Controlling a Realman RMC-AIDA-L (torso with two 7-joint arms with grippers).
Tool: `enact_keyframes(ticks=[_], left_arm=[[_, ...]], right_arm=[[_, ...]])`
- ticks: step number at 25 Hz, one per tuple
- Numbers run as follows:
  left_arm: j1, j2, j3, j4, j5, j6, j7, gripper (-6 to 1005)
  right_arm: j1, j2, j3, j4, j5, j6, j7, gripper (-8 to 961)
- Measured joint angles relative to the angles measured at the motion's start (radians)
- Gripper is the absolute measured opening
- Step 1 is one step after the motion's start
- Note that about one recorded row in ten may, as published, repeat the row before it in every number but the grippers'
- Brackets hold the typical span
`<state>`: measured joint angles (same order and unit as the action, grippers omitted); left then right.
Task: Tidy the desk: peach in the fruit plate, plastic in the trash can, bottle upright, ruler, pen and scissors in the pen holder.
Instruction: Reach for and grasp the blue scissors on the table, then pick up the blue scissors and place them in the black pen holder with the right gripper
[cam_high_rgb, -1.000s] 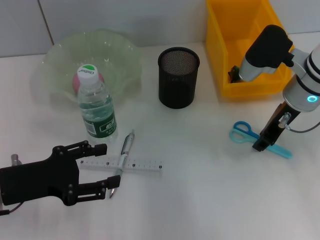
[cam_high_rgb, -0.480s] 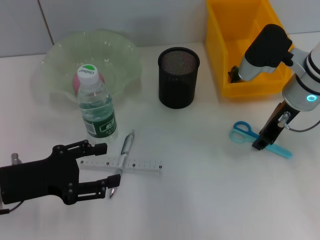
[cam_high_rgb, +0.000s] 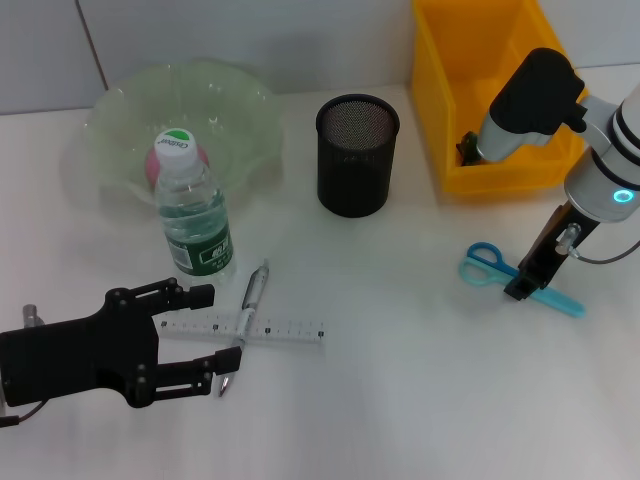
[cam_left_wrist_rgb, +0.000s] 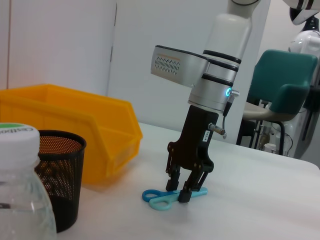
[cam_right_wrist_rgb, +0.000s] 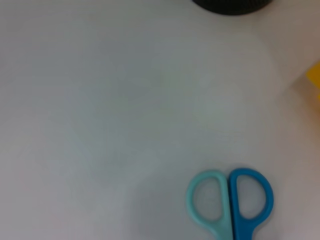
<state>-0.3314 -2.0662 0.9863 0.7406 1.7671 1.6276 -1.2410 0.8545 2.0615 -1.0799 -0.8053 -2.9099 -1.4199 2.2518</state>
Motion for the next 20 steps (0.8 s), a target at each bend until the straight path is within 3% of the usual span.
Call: enact_keyframes(ticks=[12, 20], left_arm=[[0.0, 0.0, 0.0, 0.001, 0.0, 0.0, 0.0, 808], [0.0, 0.001, -0.009, -0.001, 0.0, 0.002, -0.001, 808]], right_arm=[[0.001, 0.002, -0.009, 0.0, 0.001, 0.0, -0.009, 248], [-0.004, 0.005, -0.005, -0.039, 0.015, -0.028, -0.009, 231]])
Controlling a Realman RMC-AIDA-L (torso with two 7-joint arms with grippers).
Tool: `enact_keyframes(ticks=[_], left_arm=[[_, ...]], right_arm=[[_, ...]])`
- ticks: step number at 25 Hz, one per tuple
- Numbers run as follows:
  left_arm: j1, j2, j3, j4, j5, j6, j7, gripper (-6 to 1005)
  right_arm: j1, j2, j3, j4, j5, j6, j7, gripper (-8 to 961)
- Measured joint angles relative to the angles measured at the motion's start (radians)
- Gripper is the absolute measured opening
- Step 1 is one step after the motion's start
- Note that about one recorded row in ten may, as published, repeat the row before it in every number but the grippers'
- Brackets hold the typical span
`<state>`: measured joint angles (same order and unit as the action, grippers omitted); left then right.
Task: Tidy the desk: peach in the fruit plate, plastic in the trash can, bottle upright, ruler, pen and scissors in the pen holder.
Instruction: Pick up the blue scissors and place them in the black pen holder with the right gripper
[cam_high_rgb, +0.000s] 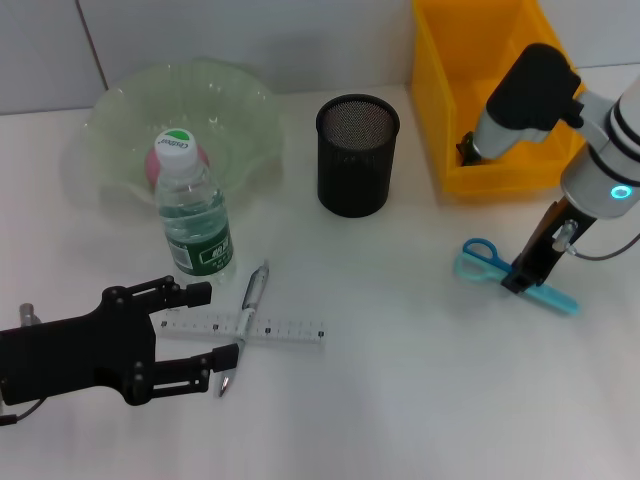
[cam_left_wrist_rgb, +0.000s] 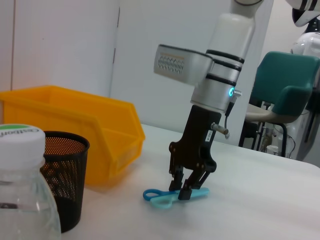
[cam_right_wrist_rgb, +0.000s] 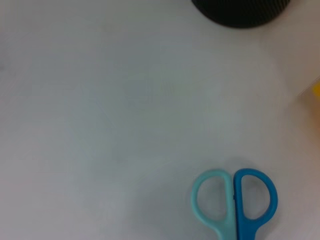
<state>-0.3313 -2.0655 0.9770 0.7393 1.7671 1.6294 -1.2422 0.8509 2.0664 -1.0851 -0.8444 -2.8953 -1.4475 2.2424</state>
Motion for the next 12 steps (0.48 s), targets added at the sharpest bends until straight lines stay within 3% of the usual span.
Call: enact_keyframes(ticks=[12], left_arm=[[0.0, 0.001, 0.0, 0.001, 0.0, 0.004, -0.003, 808]], right_arm=[[-0.152, -0.001, 0.026, -0.447, 0.258, -0.208, -0.021, 232]])
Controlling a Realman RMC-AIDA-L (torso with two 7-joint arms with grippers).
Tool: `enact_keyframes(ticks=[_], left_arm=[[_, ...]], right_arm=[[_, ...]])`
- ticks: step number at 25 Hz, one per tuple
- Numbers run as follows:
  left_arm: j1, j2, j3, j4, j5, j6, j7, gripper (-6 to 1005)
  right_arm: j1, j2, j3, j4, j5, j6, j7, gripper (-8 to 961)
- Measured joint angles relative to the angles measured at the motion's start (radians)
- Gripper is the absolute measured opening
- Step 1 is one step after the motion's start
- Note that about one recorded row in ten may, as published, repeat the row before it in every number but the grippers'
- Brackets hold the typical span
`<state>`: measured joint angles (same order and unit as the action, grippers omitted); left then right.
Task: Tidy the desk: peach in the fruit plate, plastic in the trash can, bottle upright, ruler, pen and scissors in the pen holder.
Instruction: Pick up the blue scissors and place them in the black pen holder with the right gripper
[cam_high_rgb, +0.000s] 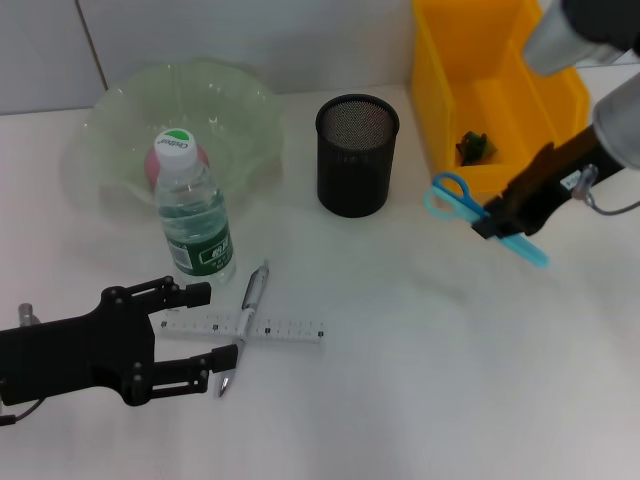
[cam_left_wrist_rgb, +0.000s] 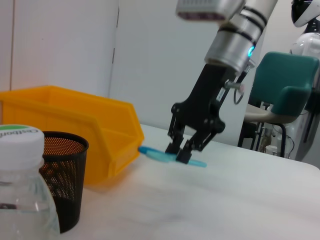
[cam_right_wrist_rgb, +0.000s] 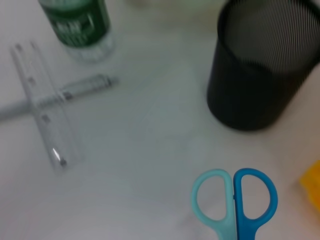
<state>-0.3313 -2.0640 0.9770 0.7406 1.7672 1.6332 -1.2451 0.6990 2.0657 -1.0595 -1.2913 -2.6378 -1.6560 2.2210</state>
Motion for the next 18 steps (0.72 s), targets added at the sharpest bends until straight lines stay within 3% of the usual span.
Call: enact_keyframes(ticks=[5, 9, 14, 18], left_arm=[[0.0, 0.001, 0.0, 0.005, 0.0, 0.001, -0.008, 808], [0.0, 0.001, 0.0, 0.007, 0.001, 0.0, -0.011, 808], [0.0, 0.002, 0.0, 0.007, 0.001, 0.0, -0.011, 808], [0.0, 0.002, 0.0, 0.008, 0.003, 0.0, -0.011, 808]], right_arm=[[-0.036, 0.0, 0.124, -0.049, 0.201, -0.011, -0.066, 236], [-0.08, 0.007, 0.195, -0.028, 0.378, 0.092, -0.16, 239], [-0.124, 0.01, 0.202, 0.102, 0.612, 0.266, -0.336, 243], [-0.109, 0.006, 0.209, 0.26, 0.74, 0.363, -0.505, 246]])
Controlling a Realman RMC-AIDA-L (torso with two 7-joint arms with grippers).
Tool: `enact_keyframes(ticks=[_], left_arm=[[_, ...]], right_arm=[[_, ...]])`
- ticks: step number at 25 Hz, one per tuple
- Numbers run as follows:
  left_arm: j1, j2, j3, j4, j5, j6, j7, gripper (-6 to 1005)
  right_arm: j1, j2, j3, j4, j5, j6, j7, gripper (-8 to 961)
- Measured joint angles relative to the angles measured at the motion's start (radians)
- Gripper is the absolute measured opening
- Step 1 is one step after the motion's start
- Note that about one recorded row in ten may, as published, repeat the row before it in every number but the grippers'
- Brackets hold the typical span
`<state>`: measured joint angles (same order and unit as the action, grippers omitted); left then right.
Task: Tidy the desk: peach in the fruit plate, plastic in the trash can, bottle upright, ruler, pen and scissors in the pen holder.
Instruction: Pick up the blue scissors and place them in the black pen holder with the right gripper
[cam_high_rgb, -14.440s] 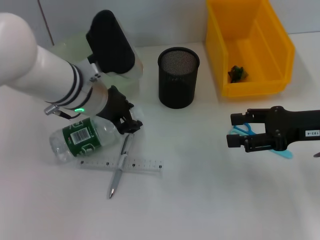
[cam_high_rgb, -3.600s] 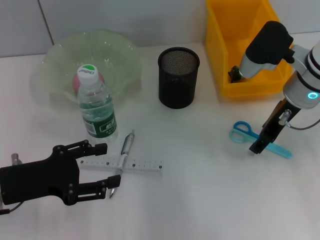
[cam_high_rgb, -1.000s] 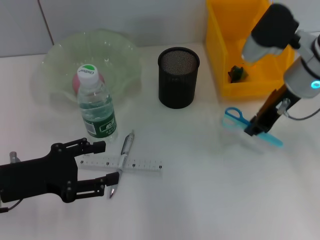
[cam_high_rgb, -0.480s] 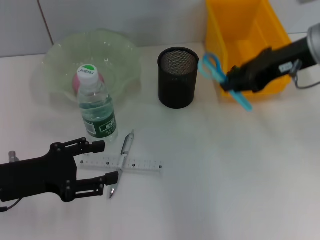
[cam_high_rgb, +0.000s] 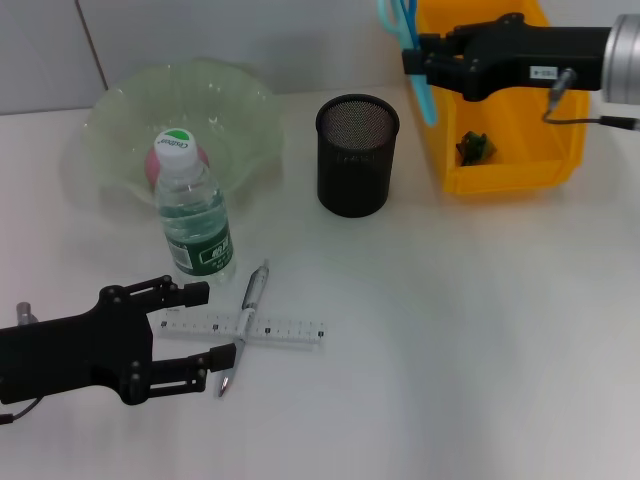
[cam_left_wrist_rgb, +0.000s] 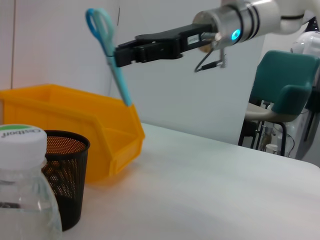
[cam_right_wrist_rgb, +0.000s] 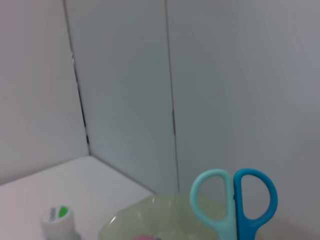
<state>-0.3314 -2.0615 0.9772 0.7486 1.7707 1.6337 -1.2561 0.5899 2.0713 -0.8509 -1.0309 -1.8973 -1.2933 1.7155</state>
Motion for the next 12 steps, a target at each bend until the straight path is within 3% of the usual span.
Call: enact_keyframes(ticks=[9, 12], left_arm=[[0.0, 0.0, 0.0, -0.001, 0.002, 0.001, 0.003, 808], [0.0, 0.0, 0.002, -0.001, 0.004, 0.003, 0.003, 808]], right_arm=[[0.076, 0.006, -0.008, 0.302, 0.173, 0.19, -0.28, 254], [0.089, 0.007, -0.009, 0.336, 0.177, 0.217, -0.303, 256]])
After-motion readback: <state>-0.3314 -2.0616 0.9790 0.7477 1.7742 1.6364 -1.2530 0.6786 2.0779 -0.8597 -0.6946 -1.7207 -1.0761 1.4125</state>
